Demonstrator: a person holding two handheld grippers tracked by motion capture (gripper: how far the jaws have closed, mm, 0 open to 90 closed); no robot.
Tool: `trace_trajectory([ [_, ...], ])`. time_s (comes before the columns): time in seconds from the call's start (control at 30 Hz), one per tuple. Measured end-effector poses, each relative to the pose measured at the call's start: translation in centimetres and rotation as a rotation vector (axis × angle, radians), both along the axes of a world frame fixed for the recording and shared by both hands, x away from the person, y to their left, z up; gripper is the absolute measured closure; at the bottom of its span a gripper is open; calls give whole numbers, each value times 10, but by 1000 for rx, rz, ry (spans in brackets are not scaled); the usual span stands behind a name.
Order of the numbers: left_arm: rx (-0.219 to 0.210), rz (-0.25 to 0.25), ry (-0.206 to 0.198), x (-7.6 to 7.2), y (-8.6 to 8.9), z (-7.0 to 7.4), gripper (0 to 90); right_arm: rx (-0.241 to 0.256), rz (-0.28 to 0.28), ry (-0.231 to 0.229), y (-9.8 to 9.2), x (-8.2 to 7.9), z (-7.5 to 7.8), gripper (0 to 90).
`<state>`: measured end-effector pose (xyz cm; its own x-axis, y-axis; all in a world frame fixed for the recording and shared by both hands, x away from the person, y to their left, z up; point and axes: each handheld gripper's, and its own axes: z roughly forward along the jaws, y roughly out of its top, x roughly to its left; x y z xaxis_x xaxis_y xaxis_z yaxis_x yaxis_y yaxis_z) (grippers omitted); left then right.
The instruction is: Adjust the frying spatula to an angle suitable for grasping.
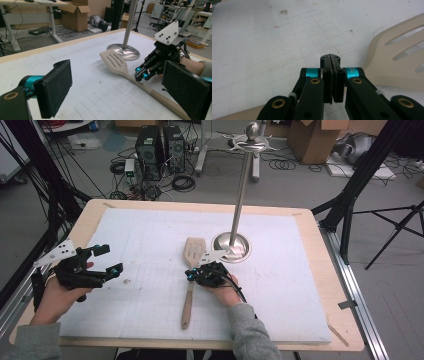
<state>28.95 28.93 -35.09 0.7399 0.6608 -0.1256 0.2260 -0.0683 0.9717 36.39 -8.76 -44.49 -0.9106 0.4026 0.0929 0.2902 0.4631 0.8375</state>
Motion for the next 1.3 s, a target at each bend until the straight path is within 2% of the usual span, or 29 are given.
trace_trajectory([
  [0.07, -5, 3, -2, 0, 0, 0, 100, -8, -5, -5, 1, 1, 0, 894],
  [0.13, -2, 5, -4, 0, 1, 0, 100, 13, -6, 11, 1, 2, 0, 894],
  [0.23, -5, 5, -1, 0, 0, 0, 100, 13, -24, 28, 2, 4, 0, 894],
  [0.37, 0, 3, -2, 0, 0, 0, 100, -16, -22, 17, 5, 6, -1, 894],
  [0.63, -3, 4, 3, 1, 0, -1, 100, -112, -16, 6, 15, 5, -2, 895],
  [0.83, -6, 8, 1, 0, 2, 0, 101, -108, -35, 32, 14, 5, -1, 900],
  [0.97, -4, 10, 2, -1, 3, -1, 100, -141, -35, 3, 15, 1, 0, 900],
  [1.3, -2, 24, 1, -7, 8, 0, 101, -170, -8, 2, 8, -1, 3, 900],
])
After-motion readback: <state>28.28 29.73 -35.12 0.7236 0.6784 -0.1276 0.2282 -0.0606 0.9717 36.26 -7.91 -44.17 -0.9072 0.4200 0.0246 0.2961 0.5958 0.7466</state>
